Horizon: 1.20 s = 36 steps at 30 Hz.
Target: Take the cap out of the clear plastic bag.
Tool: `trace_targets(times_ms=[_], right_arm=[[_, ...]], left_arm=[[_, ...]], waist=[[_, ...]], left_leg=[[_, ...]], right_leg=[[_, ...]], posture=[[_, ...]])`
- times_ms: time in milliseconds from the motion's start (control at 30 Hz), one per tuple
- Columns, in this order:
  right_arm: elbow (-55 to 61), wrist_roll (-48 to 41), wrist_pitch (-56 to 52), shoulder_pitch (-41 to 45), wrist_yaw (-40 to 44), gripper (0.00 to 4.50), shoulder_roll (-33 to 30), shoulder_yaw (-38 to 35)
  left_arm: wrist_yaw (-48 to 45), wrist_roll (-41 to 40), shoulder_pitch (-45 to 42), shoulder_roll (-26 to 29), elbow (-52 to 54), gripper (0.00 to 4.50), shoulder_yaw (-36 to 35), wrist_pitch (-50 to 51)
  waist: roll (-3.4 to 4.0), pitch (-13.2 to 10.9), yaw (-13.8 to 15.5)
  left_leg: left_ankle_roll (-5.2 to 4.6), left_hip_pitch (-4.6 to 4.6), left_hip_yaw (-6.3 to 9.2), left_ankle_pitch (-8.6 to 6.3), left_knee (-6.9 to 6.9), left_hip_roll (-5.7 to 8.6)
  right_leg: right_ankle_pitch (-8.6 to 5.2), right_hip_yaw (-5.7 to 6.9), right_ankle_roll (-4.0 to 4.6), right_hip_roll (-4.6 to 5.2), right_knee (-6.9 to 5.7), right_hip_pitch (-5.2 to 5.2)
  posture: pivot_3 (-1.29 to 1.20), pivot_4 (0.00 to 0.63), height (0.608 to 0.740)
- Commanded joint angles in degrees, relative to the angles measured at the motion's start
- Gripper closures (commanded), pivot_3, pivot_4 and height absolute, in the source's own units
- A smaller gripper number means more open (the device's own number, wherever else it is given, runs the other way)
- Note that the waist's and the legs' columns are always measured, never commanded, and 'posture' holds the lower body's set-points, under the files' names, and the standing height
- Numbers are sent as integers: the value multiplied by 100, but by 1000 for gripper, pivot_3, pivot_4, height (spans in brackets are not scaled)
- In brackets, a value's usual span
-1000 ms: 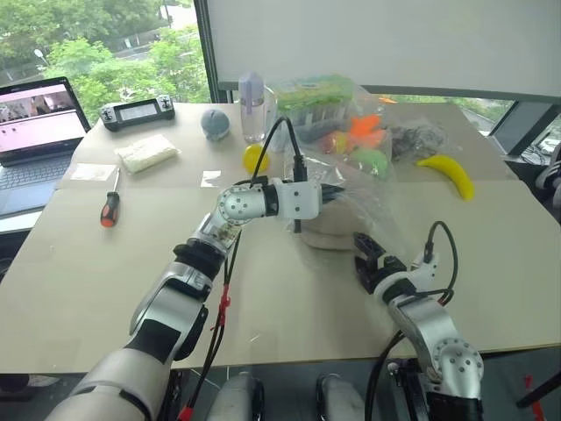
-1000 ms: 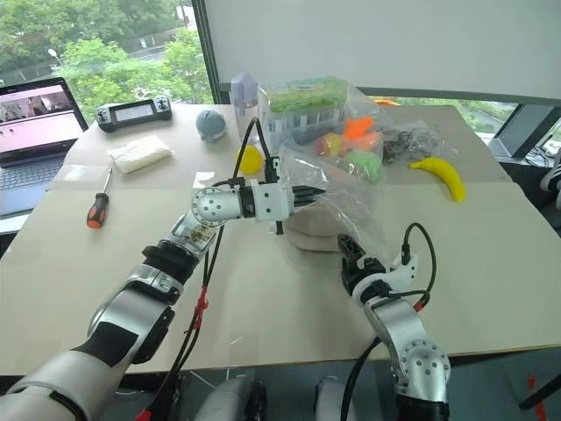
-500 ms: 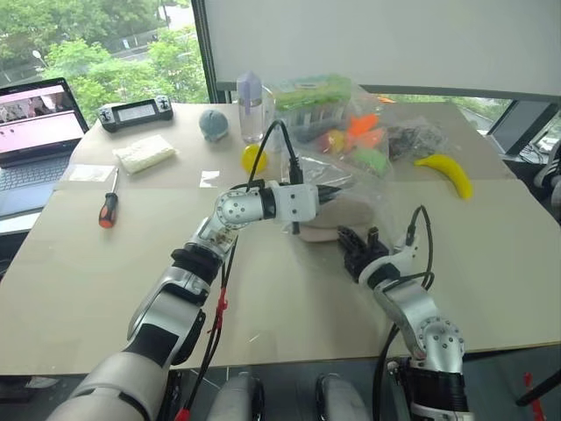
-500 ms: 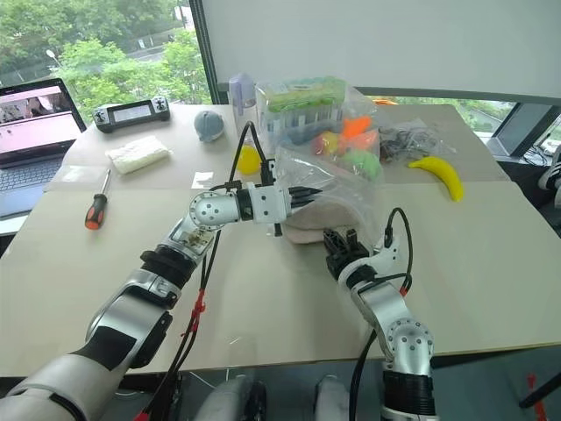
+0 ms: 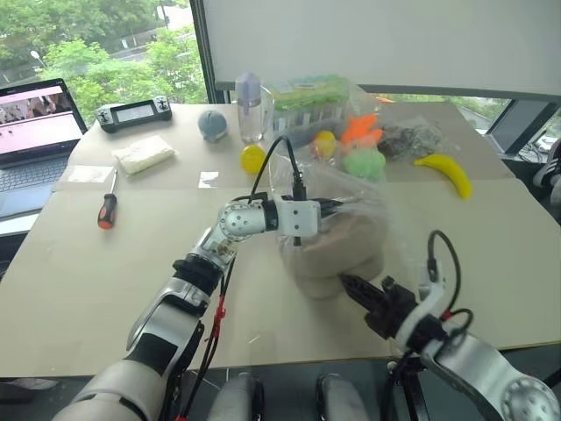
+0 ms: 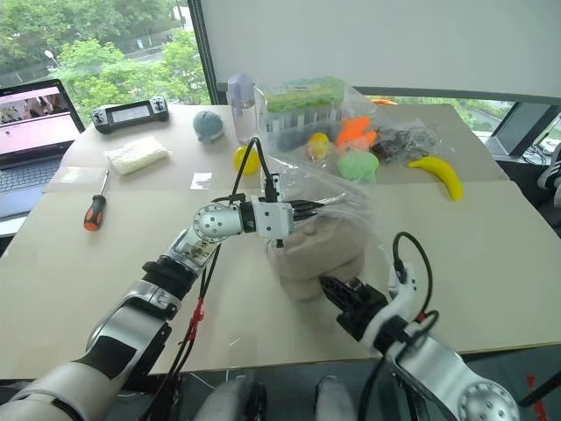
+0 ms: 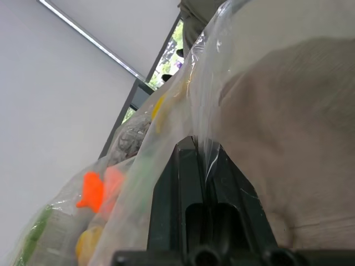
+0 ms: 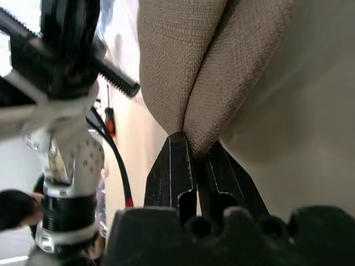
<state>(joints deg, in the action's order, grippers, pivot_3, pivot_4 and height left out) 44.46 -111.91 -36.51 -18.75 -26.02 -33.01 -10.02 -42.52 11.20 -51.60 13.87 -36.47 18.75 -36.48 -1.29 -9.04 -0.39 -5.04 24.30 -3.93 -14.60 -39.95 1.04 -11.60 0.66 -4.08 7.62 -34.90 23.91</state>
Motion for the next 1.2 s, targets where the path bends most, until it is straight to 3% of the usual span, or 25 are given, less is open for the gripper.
trace_targets(times_ms=[33, 67, 167, 267, 400, 500, 567, 633, 767, 933, 1100, 1200], right_arm=[[784, -109, 151, -835, 1372, 4468, -1026, -523], [878, -109, 149, -1064, 1689, 4468, -1323, -692], [1385, -109, -655, -1954, 2599, 4468, -2242, -2458], [1300, -109, -668, -2530, 3275, 4468, -2560, -3591], [1377, -109, 293, -2782, 4491, 4468, -2786, -4580], [1176, -109, 1252, -2270, 4793, 4468, -3031, -5327], [626, -109, 1567, -1272, 4441, 4468, -3316, -5970], [-104, -109, 1795, 50, 3998, 4468, -3617, -6083], [-811, -109, 1415, 1320, 3130, 4468, -3944, -5769], [-1167, 46, 1890, 2514, 2234, 4468, -4222, -4004], [-1910, 181, 1669, 3523, 977, 4468, -3325, -1638], [-2340, 484, 1337, 3588, 443, 4468, -2471, -750]], left_arm=[[126, -13, -103, -31, 202, 4500, -34, -100], [124, -12, -89, -29, 218, 4500, -25, -105], [67, -30, -98, 9, 279, 4500, -12, -96], [77, -42, -174, 30, 229, 4500, -40, -80], [100, 15, -251, 69, 82, 4500, -22, -150], [93, 65, -290, 111, 60, 4500, 11, -220], [76, 49, -307, 137, 126, 4500, 4, -219], [70, 20, -311, 158, 195, 4500, -12, -185], [91, 23, -282, 186, 247, 4500, -11, -150], [-27, -211, -146, 141, 765, 4500, -63, 250], [-239, -415, 98, 287, 1307, 4500, -130, 598], [-237, -332, 331, 476, 1482, 4500, -129, 716]], waist=[[0, 0, 26], [1, 0, 47], [1, 1, 65], [-17, 2, 113], [-20, 0, 152], [-21, 0, 160], [-24, -2, 151], [-26, -5, 153], [-27, -5, 237], [-14, 2, 225], [-15, 2, 131], [-16, 2, 111]], left_leg=[[0, -1, -1, 0, -4, 0], [0, -2, 0, 0, -8, 0], [0, -4, 1, 0, -18, -4], [0, -11, 7, -1, -22, -19], [-3, -20, 12, -4, -31, -19], [-6, -20, 14, -6, -31, -18], [-7, -19, 13, -6, -31, -15], [-7, -18, 13, -7, -34, -14], [-8, -13, 18, -8, -31, -13], [-15, -7, 5, -12, -5, -3], [-17, -1, 3, -12, -9, 2], [-18, -4, -4, -12, -13, 16]], right_leg=[[0, -1, 0, 0, -1, 0], [0, -2, 0, 0, -3, -1], [0, -4, 0, -1, -6, -7], [2, 4, 3, -8, 1, -26], [2, 10, 0, -5, 18, -52], [3, 11, -3, -5, 27, -54], [5, 10, -7, -4, 30, -54], [7, 9, -9, -4, 36, -54], [9, 21, -8, 4, 53, -55], [11, 19, -7, 54, 73, -43], [11, 28, -7, 67, 85, -48], [11, 24, -7, 75, 86, -55]], posture=[[0, 150, 740], [0, 150, 740], [0, 150, 740], [0, 150, 740], [0, 150, 740], [0, 150, 740], [0, 150, 740], [0, 150, 740], [0, 150, 740], [0, 150, 740], [0, 150, 740], [0, 150, 740]])
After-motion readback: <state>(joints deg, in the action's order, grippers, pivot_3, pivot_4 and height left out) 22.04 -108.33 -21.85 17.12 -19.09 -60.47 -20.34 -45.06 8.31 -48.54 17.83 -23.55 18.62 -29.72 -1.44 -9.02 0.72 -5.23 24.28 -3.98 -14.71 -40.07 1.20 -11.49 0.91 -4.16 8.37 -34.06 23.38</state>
